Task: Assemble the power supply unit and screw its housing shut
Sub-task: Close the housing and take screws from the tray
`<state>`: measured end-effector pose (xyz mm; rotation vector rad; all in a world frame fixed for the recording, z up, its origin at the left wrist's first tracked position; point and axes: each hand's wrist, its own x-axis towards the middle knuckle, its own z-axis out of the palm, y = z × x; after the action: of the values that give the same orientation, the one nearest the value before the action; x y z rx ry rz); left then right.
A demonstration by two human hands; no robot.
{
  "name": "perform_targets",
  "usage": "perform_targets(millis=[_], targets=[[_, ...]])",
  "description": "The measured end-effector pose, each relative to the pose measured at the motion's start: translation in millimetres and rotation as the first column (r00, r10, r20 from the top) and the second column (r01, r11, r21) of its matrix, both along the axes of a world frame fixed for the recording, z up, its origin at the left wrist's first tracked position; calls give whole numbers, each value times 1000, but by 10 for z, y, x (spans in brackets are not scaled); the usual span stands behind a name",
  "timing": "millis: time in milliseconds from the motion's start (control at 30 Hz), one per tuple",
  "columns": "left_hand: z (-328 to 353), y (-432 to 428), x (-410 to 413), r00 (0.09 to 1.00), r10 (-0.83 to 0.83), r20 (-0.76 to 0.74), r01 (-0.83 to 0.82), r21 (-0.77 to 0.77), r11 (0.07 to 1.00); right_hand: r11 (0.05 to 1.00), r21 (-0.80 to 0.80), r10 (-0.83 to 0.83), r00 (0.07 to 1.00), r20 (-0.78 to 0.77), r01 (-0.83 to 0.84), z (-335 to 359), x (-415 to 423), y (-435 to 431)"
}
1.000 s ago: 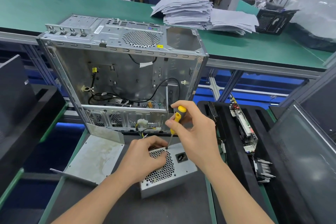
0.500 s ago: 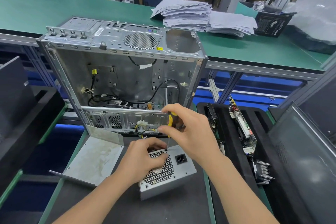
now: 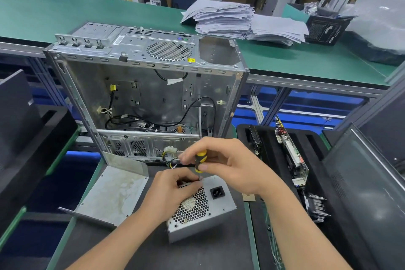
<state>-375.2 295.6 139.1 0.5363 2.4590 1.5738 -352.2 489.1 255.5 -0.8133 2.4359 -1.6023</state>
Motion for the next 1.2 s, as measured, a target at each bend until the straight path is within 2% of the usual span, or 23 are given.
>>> perform_targets(millis=[100,200,333,500,667,733,867,933,1067,1133,1200], targets=[[9,0,1,1000,3,-18,-3,-42,999,974,52,-216,973,-78,221,-24,-20,-37],[12,1,6,999,18,-30,-19,-56,998,881,53,-456,874,-168,470,-54,-13,-117],[19,11,13,999,27,-31,-29,-46,999,772,39,-609,757,-237,634,-100,4,-239],[39,38,15,999,34,-21,-35,-50,998,685,90,-674,676,-299,723,-114,0,-326],[62,30,28,1000,30,-6,-30,-45,999,630,87,-729,626,-276,772,-126,18,-343],[61,25,26,1000,29,-7,-29,-49,998,629,79,-735,625,-264,773,-115,18,-348],[43,15,-2,1000,3,-27,-4,-66,998,691,71,-691,686,-229,719,-81,38,-329],[27,-16,-49,999,-52,17,53,-56,997,680,-4,-717,664,-211,733,-52,81,-277],[106,-116,-225,937,-181,299,181,29,983,566,-200,-824,557,-101,800,2,188,-87],[154,-122,-302,941,-181,287,199,-36,979,511,-234,-854,519,-32,827,-15,242,26],[215,-71,-337,968,-169,188,203,-182,962,463,-253,-874,485,31,850,-88,320,159]])
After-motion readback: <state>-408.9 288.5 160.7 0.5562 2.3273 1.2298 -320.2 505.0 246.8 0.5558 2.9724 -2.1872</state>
